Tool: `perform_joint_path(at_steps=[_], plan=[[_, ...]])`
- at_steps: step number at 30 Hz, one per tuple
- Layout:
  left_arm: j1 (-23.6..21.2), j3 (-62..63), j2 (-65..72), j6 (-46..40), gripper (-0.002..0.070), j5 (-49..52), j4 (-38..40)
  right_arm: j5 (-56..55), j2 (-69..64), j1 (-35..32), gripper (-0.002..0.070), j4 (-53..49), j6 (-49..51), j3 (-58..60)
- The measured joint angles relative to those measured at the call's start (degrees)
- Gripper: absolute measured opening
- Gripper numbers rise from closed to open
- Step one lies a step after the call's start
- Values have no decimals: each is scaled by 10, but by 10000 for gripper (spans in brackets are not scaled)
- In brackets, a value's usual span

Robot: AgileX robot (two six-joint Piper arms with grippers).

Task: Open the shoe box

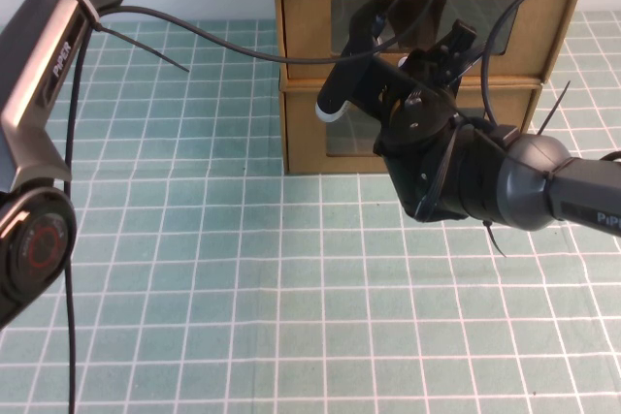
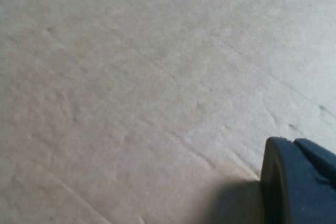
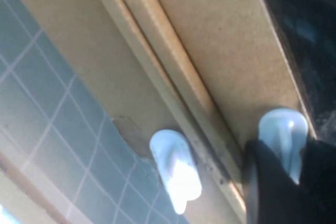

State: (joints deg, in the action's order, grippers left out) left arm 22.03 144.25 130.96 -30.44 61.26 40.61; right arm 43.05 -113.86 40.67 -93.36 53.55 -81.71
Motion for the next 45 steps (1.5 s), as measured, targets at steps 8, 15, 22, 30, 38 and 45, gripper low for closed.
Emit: perform_joint_path(at_steps=[8, 15, 22, 30, 38, 45], plan=[[0, 0, 0, -1, -7, 0, 0, -12, 0, -3, 113, -2, 15, 0], [0, 0, 0, -1, -7, 0, -1, -18, 0, -3, 113, -6, 18, 0], [0, 0, 0, -1, -7, 0, -1, -9, 0, 5, 113, -8, 20, 0], [-7, 0, 0, -1, -7, 9, -1, 4, 1, 18, 34, -10, 31, 0], [-13, 0, 0, -1, -7, 22, 6, -17, 14, 19, 21, 2, 33, 2], [-16, 0, 0, -1, -7, 33, 17, -27, 39, 30, 18, -9, 42, 40]])
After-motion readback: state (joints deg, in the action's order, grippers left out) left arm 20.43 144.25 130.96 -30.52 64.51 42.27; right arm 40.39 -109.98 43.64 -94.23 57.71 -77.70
